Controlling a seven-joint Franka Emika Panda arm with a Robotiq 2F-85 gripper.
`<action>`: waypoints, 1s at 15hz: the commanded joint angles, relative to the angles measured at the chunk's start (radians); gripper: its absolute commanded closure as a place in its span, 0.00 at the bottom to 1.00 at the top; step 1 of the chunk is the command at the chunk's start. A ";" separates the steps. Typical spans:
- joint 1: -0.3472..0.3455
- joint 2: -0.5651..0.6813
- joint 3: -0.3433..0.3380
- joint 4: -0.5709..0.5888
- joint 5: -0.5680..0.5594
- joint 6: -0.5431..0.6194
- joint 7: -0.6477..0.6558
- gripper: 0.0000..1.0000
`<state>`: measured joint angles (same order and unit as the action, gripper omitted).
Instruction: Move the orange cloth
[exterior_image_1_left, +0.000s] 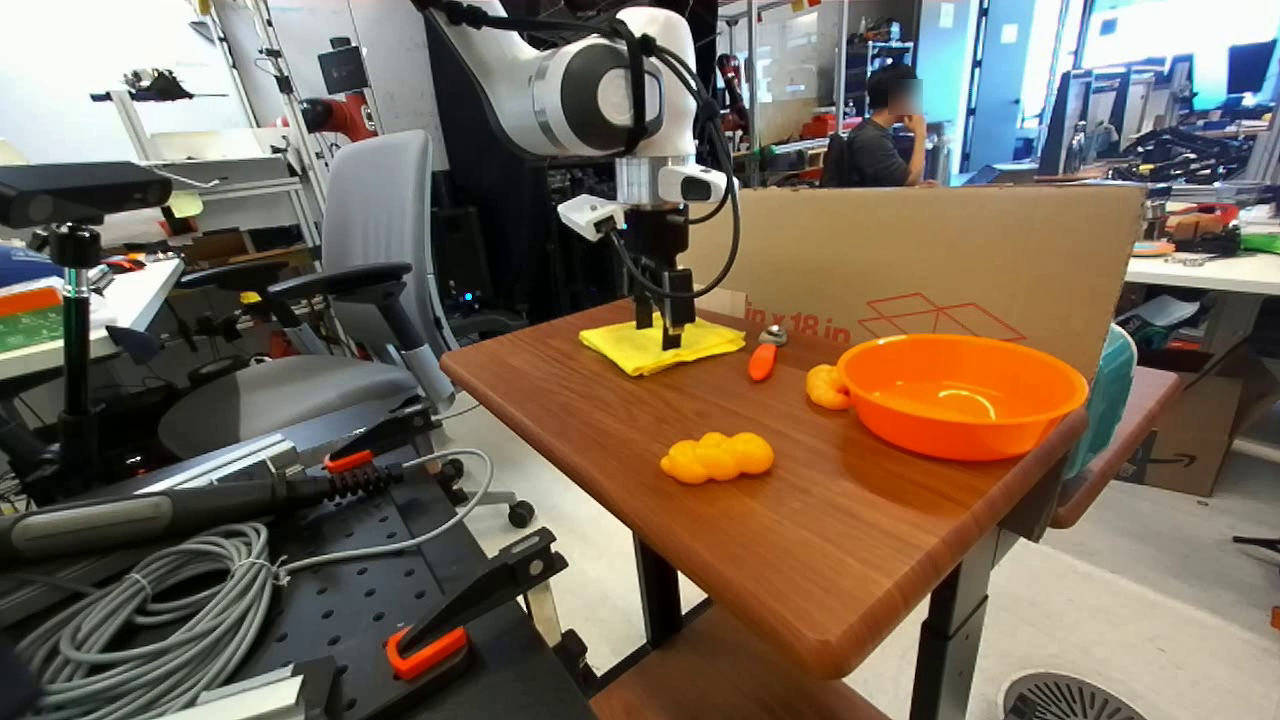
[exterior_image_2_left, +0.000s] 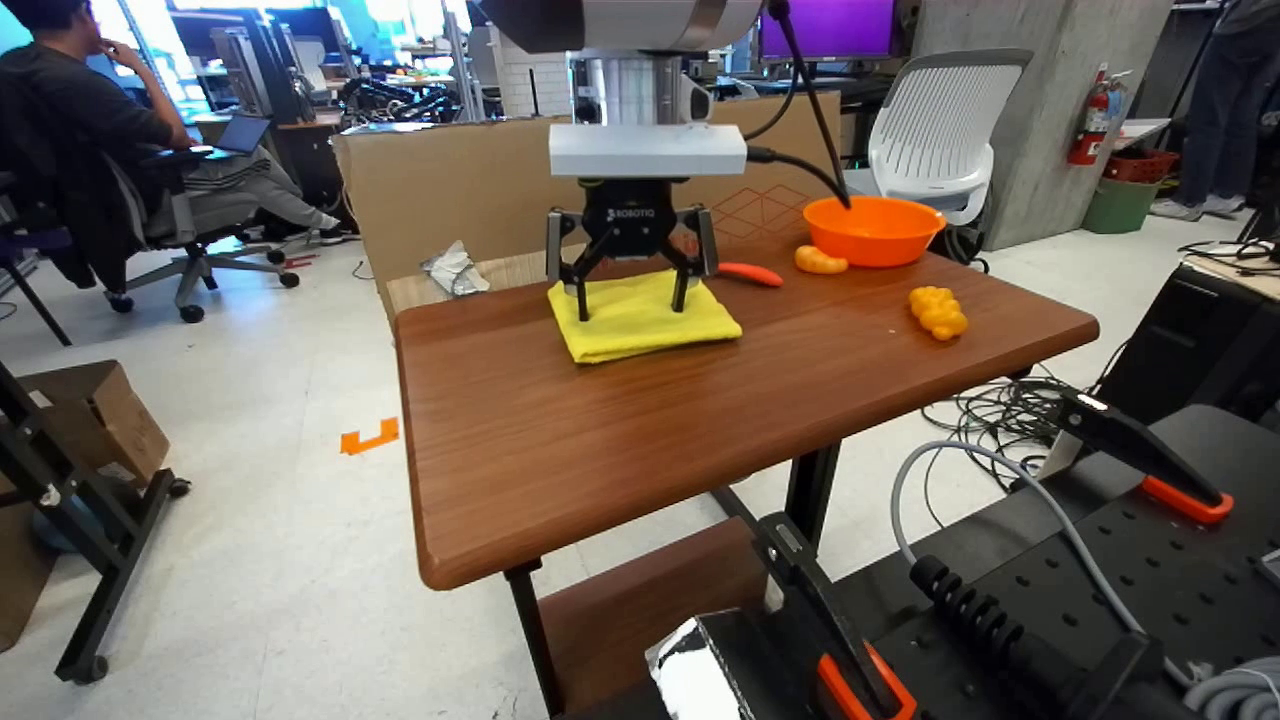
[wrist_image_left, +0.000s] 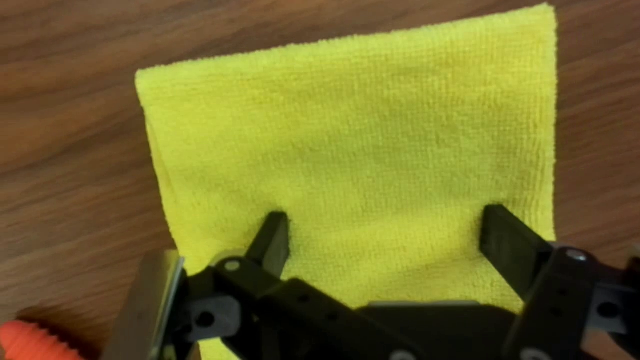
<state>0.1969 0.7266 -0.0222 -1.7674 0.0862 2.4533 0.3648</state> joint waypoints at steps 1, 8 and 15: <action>-0.019 0.036 -0.027 0.017 -0.023 0.010 -0.004 0.00; -0.055 0.039 -0.064 -0.039 -0.056 0.033 -0.031 0.00; -0.069 0.000 -0.073 -0.125 -0.092 0.071 -0.067 0.00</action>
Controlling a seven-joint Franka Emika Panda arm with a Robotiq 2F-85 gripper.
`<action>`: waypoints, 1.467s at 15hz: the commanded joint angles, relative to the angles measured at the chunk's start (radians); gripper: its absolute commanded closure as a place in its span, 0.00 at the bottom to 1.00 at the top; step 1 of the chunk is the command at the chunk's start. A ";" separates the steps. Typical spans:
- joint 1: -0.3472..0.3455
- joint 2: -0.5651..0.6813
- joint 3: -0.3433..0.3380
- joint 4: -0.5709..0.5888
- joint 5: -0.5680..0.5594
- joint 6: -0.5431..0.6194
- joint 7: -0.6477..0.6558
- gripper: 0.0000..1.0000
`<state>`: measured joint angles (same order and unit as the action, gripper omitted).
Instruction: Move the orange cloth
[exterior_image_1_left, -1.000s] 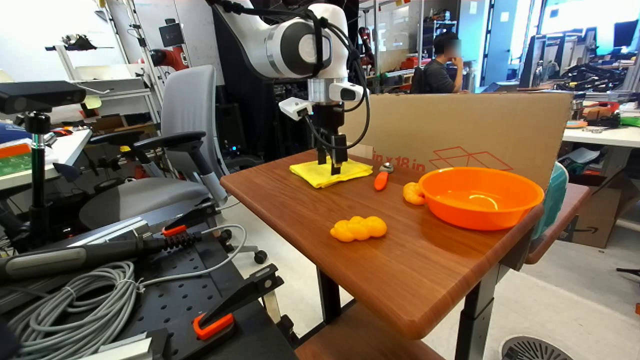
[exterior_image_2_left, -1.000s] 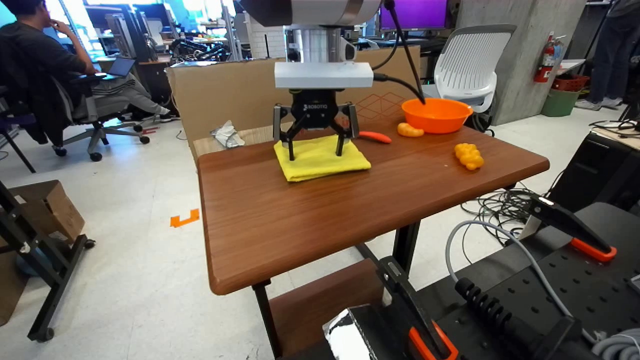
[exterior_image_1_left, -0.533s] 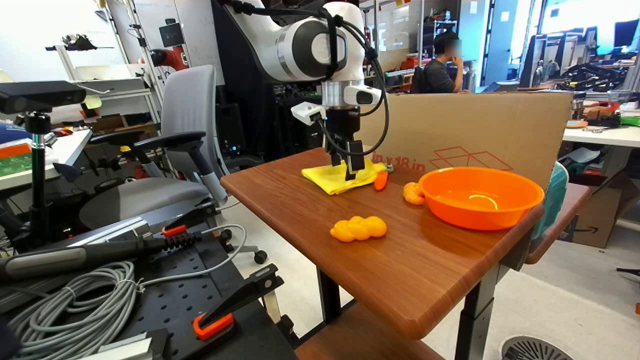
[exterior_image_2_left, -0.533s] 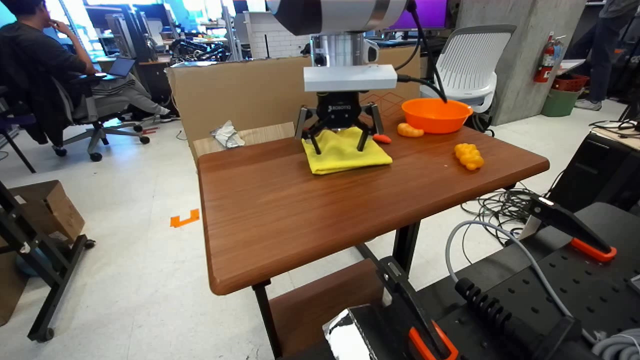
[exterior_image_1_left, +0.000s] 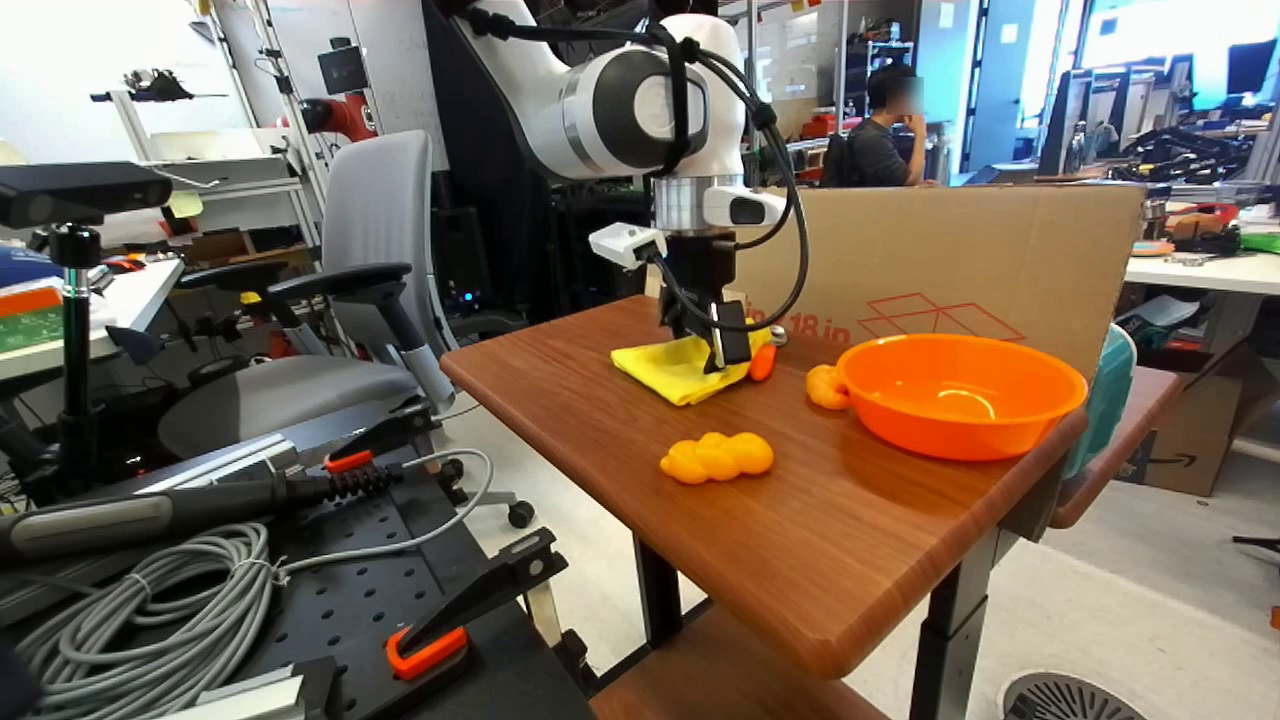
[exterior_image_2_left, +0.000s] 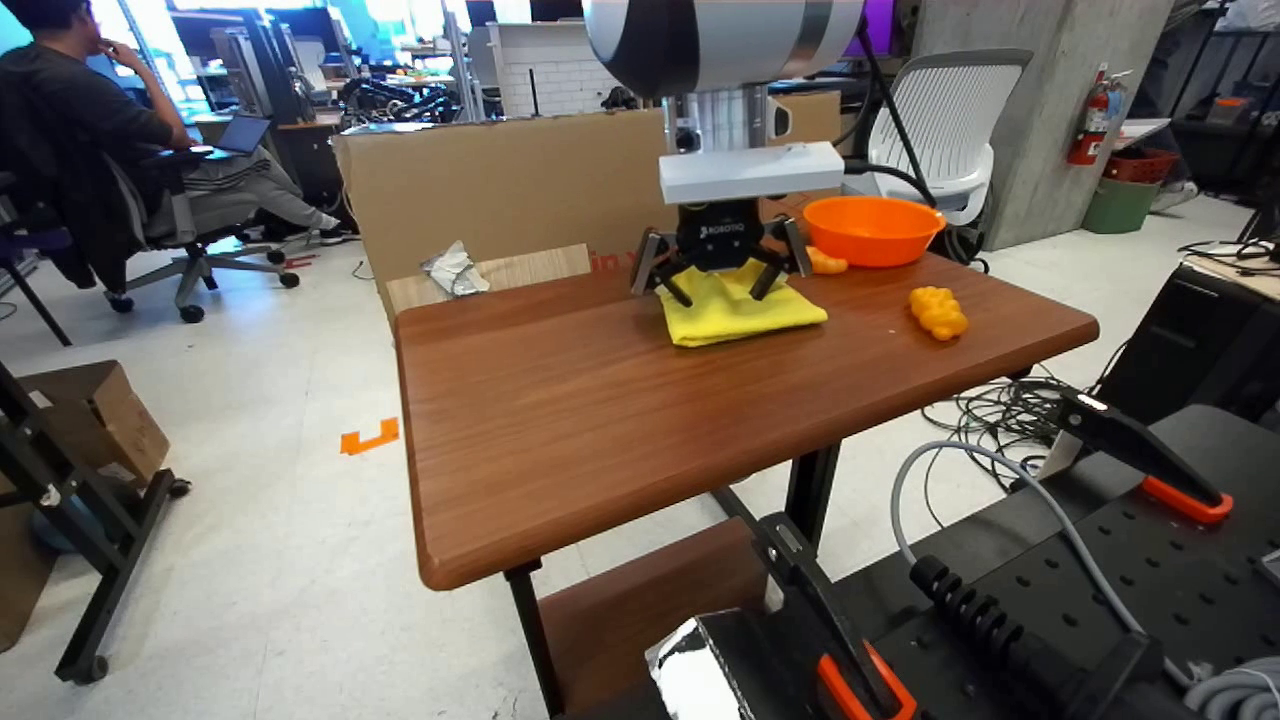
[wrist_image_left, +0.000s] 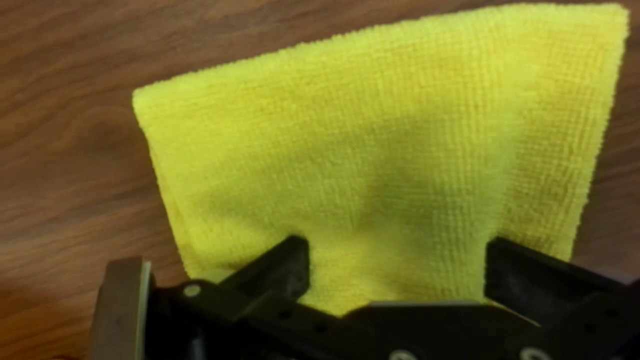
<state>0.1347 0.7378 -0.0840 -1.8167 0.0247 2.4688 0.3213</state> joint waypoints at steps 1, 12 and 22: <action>-0.008 -0.022 -0.012 -0.093 -0.031 0.070 -0.029 0.00; -0.151 -0.105 0.023 -0.228 0.020 0.153 -0.209 0.00; -0.209 -0.186 0.050 -0.288 0.038 0.149 -0.280 0.00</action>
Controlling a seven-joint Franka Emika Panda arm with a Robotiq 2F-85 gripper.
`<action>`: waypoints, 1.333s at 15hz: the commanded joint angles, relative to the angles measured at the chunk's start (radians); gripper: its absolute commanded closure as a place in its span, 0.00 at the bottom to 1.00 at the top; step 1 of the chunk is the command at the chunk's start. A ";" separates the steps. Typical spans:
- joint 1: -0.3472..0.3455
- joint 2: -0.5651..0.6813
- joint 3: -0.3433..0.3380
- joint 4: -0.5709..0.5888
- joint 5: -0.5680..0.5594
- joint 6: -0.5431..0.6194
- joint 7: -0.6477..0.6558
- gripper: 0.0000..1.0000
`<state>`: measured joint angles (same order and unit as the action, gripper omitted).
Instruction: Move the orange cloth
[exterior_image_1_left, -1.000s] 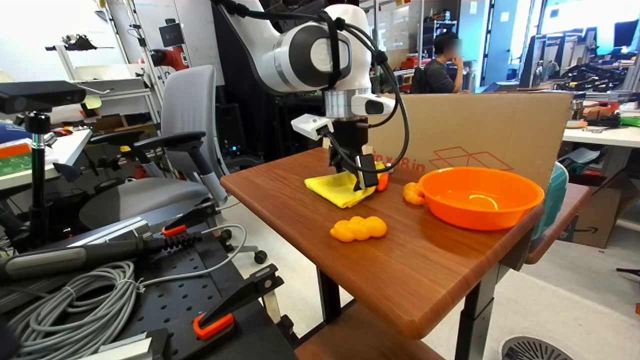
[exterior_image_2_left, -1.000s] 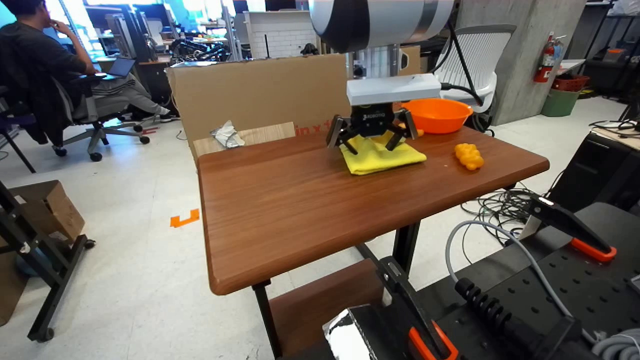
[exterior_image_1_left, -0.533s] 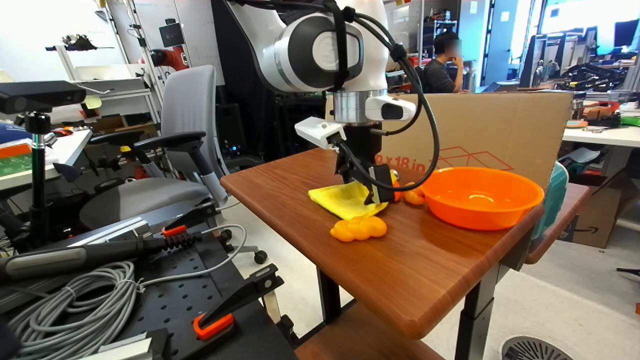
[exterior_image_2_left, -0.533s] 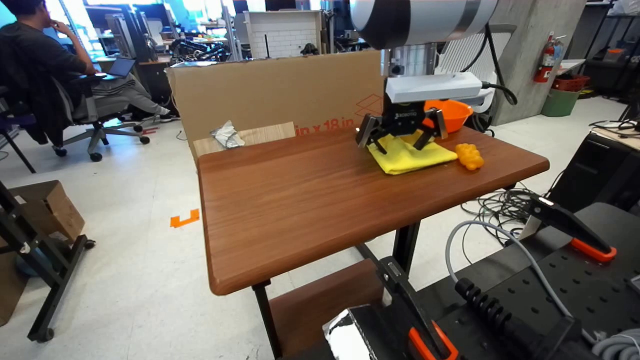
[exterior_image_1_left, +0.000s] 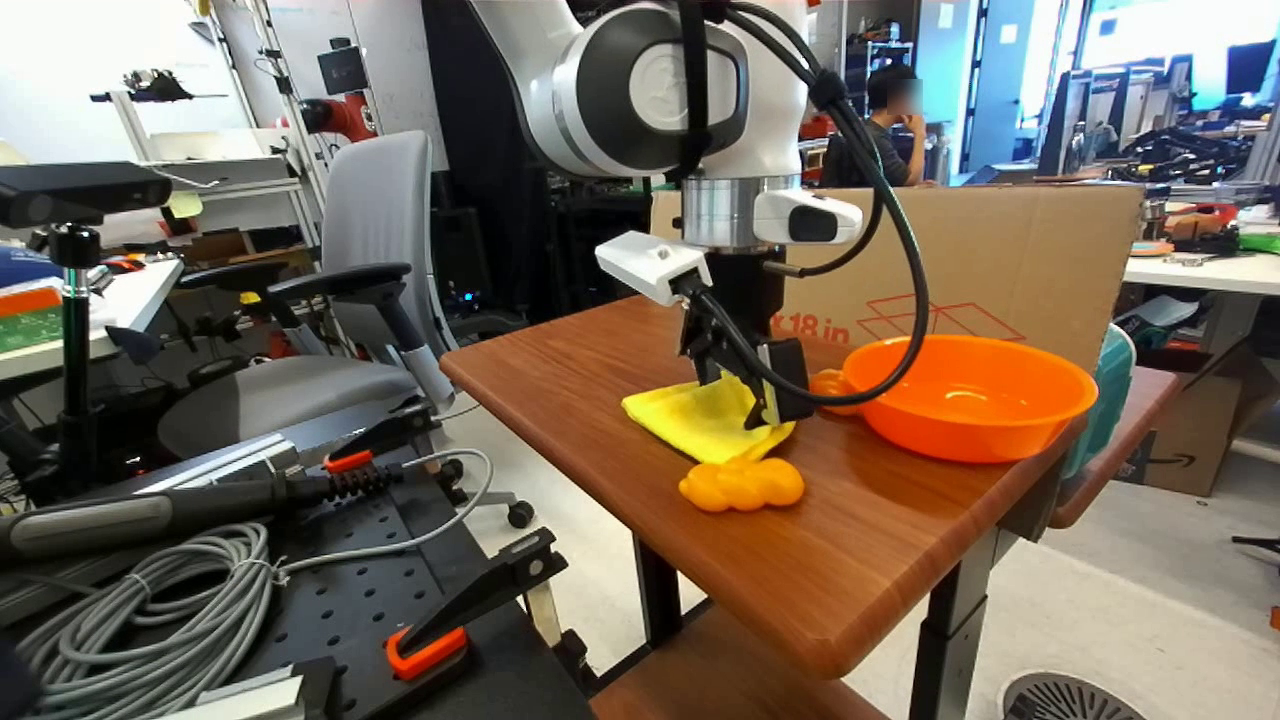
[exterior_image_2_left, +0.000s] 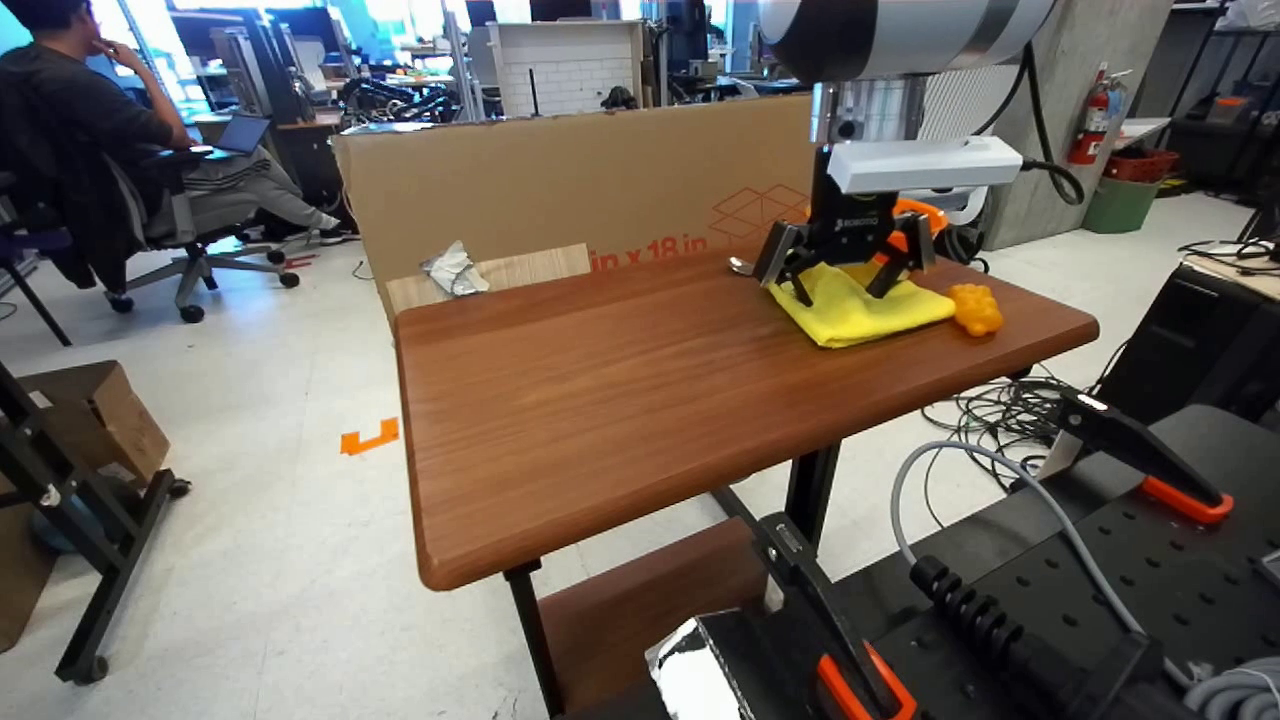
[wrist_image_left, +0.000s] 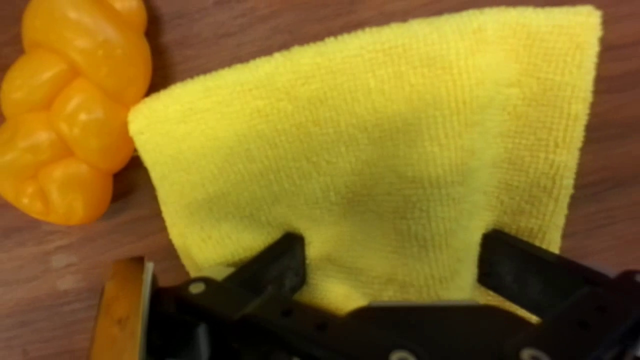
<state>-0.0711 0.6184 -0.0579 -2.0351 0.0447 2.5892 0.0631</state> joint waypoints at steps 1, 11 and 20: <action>-0.002 -0.082 0.030 -0.077 0.019 0.026 -0.024 0.00; -0.035 -0.387 0.110 -0.252 0.141 -0.043 -0.154 0.00; 0.002 -0.470 0.081 -0.294 0.178 -0.046 -0.176 0.00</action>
